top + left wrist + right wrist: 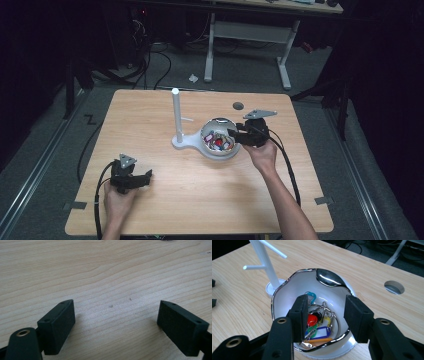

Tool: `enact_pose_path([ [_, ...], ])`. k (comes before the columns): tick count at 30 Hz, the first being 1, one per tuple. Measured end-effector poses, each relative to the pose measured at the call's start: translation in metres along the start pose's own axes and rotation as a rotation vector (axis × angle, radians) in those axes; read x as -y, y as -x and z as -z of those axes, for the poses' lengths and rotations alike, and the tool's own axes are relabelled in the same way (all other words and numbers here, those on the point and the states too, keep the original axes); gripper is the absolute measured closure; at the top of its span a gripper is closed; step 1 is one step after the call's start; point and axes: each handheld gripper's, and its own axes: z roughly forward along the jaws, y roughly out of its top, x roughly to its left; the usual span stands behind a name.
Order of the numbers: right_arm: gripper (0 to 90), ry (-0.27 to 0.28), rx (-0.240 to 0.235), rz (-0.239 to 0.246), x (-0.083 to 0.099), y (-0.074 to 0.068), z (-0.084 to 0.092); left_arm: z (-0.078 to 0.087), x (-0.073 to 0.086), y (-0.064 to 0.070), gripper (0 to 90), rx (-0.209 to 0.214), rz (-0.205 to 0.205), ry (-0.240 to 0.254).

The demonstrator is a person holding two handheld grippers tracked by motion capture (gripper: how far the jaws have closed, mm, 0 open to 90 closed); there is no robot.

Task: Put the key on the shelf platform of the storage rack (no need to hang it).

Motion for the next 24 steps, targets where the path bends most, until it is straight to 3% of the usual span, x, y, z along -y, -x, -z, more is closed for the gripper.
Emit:
enact_pose_path([
  [14, 52.8, 0.049, 0.025, -0.022, 0.002, 0.009, 0.029, 0.0, 0.0, 0.0, 15.4, -0.001, 0.002, 0.0],
  [24, 52.2, 0.079, 0.042, -0.072, 0.01, 0.019, 0.053, 0.0, 0.0, 0.0, 15.4, 0.0, 0.001, 0.0],
])
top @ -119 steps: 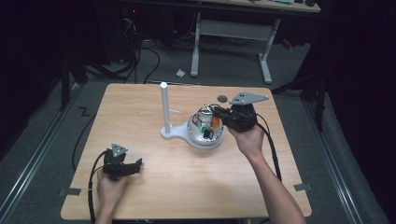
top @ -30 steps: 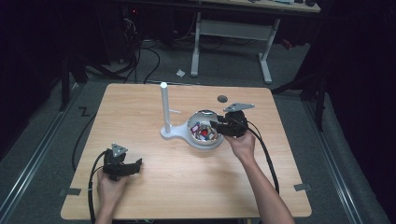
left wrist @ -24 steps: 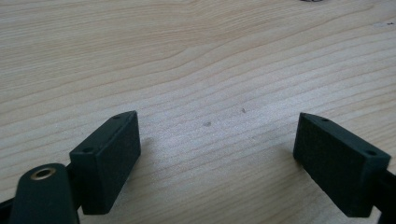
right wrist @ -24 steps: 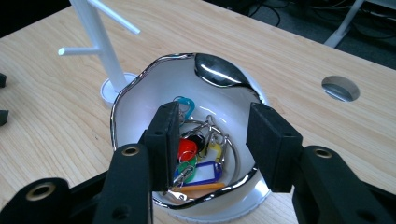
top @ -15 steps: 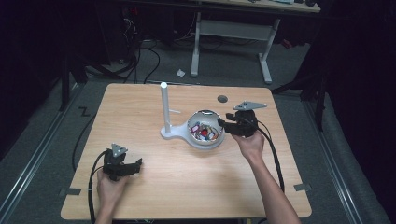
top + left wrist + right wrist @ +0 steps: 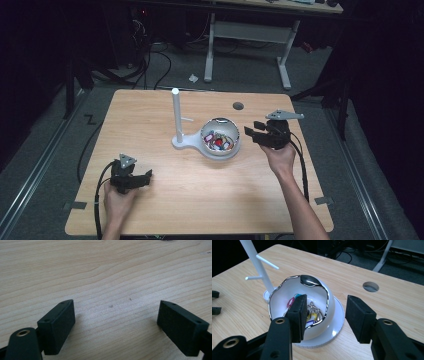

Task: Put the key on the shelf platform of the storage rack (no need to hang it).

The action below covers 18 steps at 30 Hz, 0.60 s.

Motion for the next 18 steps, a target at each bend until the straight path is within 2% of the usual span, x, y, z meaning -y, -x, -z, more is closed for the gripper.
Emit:
enact_pose_path([
  [10, 51.6, 0.029, 0.022, 0.004, 0.002, 0.004, 0.023, 0.0, 0.0, 0.0, 15.5, 0.001, -0.003, 0.0],
  [18, 51.4, 0.036, 0.017, 0.0, 0.006, 0.003, 0.033, 0.0, 0.0, 0.0, 15.5, 0.002, -0.006, 0.001],
])
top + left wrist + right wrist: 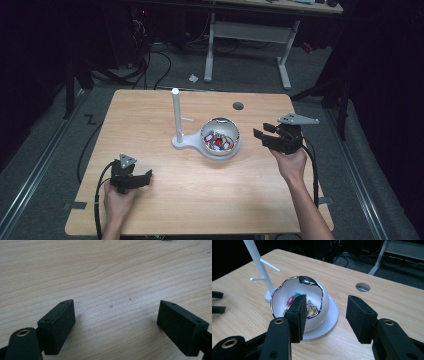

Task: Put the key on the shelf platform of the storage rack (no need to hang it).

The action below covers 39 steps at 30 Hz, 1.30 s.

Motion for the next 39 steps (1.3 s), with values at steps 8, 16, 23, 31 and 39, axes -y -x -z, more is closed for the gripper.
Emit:
enact_pose_path([
  [8, 50.9, 0.008, 0.018, -0.014, 0.01, 0.003, 0.012, 0.0, 0.0, 0.0, 15.5, 0.0, -0.001, 0.0],
  [16, 50.4, 0.022, 0.023, -0.003, 0.012, 0.0, 0.025, 0.0, 0.0, 0.0, 15.5, 0.001, -0.002, 0.0],
  [23, 50.5, 0.044, 0.028, -0.041, 0.024, 0.003, 0.031, 0.0, 0.0, 0.0, 15.5, -0.001, 0.002, 0.0],
  [31, 50.4, 0.049, 0.036, -0.062, 0.036, 0.005, 0.037, 0.0, 0.0, 0.0, 15.5, -0.001, 0.005, -0.001],
  [39, 50.1, 0.056, 0.038, -0.072, 0.046, 0.004, 0.04, 0.0, 0.0, 0.0, 15.5, -0.002, 0.005, 0.0],
])
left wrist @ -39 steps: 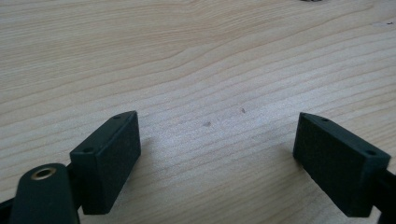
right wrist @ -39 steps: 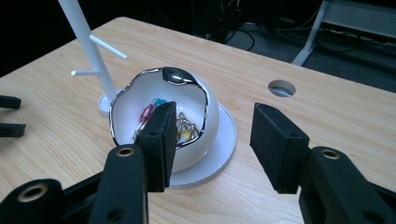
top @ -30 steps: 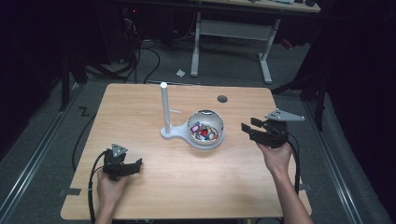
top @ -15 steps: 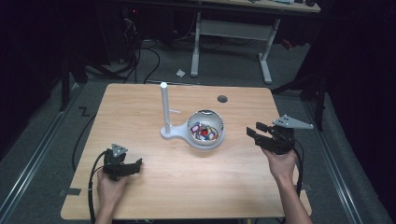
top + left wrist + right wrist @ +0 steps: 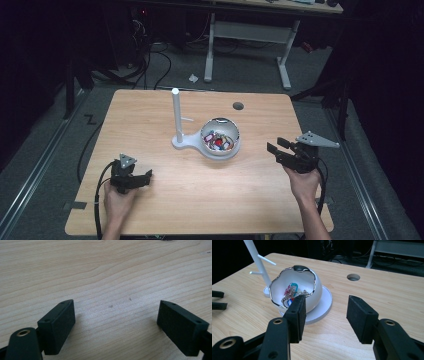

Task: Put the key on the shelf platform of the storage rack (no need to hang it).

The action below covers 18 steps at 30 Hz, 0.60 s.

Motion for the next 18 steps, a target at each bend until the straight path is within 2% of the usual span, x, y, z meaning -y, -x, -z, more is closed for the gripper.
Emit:
enact_pose_path([
  [18, 47.9, -0.004, -0.011, -0.018, 0.025, -0.005, -0.006, 0.0, 0.0, 0.0, 15.5, -0.001, -0.002, 0.002],
])
